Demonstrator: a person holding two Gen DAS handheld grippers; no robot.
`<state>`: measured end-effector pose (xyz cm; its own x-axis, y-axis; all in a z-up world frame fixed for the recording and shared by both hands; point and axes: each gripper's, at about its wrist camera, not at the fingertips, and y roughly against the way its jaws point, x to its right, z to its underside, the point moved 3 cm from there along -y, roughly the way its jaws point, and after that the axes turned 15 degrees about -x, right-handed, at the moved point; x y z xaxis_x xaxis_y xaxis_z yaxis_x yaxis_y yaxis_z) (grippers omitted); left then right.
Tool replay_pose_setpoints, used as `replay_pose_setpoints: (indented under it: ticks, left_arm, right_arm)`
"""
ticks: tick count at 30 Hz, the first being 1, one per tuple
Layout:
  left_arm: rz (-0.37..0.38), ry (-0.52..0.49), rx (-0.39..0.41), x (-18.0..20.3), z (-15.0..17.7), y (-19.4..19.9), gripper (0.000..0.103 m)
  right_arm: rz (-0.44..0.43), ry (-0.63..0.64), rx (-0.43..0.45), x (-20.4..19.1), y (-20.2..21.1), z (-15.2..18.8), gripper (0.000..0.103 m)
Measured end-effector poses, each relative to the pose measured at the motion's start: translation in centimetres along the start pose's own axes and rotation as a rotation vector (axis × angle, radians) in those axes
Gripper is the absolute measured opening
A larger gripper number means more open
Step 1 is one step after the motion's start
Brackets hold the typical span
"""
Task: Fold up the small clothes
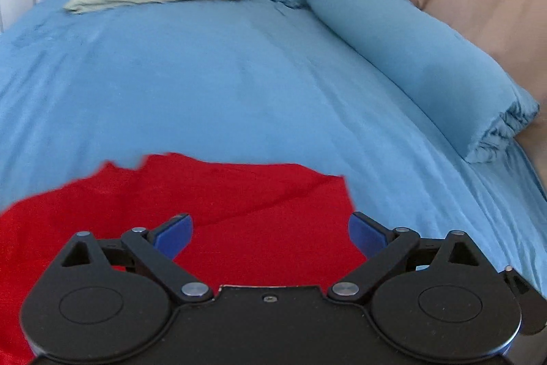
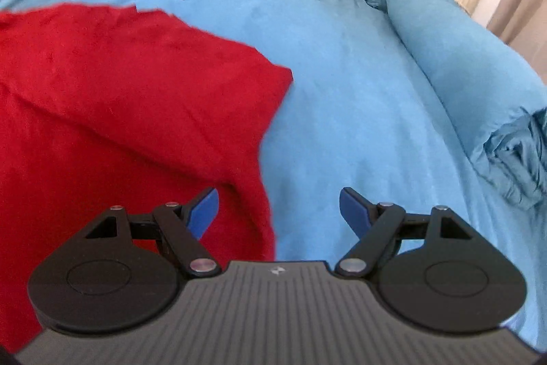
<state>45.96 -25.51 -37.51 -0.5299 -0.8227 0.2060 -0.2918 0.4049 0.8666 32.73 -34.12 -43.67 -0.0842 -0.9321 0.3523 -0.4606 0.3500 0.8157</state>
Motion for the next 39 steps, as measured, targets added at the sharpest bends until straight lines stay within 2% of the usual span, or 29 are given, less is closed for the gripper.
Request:
replay_pose_setpoints:
  ticks: [4, 8, 11, 15, 17, 18, 21, 23, 27, 28, 31, 33, 35, 39]
  left_arm:
    - [0.002, 0.007, -0.014, 1.2, 0.0, -1.8, 0.100]
    - [0.016, 0.037, -0.026, 1.4, -0.8, -3.0, 0.100]
    - [0.018, 0.033, -0.031, 2.1, -0.9, -3.7, 0.100]
    - [0.011, 0.030, -0.042, 2.4, -0.8, -4.4, 0.100]
    - [0.006, 0.031, -0.040, 2.4, -0.8, -4.1, 0.100]
    - [-0.002, 0.031, -0.034, 2.2, -0.9, -3.8, 0.100]
    - [-0.035, 0.048, -0.010, 1.1, -0.9, -2.9, 0.100]
    - [-0.054, 0.086, -0.012, -0.1, -1.0, -2.7, 0.100]
    - [-0.051, 0.162, -0.021, -2.0, -0.7, -2.9, 0.100]
    - [-0.058, 0.169, -0.023, -2.3, -0.5, -2.9, 0.100]
    - [-0.085, 0.162, -0.027, -3.0, 0.1, -2.6, 0.100]
    - [-0.104, 0.158, -0.032, -3.4, 0.5, -2.3, 0.100]
    - [-0.121, 0.171, -0.044, -4.2, 1.0, -1.9, 0.100]
    - [-0.149, 0.222, -0.049, -6.4, 2.6, -0.2, 0.100]
  right_arm:
    - [0.028, 0.026, 0.044, -0.4, -1.6, 0.1, 0.092]
    - [0.028, -0.064, 0.068, 0.1, -2.8, -0.4, 0.091]
    - [-0.018, -0.206, 0.034, 2.1, -3.5, 0.1, 0.090]
    - [-0.093, -0.313, 0.001, 3.9, -4.1, 0.9, 0.090]
    - [-0.151, -0.316, 0.028, 4.5, -3.4, 0.8, 0.090]
    - [-0.188, -0.299, 0.069, 4.7, -2.5, 0.7, 0.090]
    - [-0.282, -0.202, 0.158, 4.2, -0.6, -0.4, 0.089]
    - [-0.342, -0.136, 0.166, 3.3, -0.5, -1.1, 0.070]
    - [-0.382, -0.093, 0.162, 1.7, -1.1, -1.9, 0.067]
    - [-0.381, -0.094, 0.152, 1.4, -1.7, -1.9, 0.063]
    - [-0.381, -0.111, 0.082, 1.1, -4.1, -1.5, 0.042]
    - [-0.409, -0.169, 0.081, 2.1, -5.1, -1.1, 0.039]
    - [-0.426, -0.227, 0.063, 2.8, -5.3, -0.7, 0.028]
    - [-0.445, -0.260, 0.040, 3.7, -4.4, -1.7, 0.027]
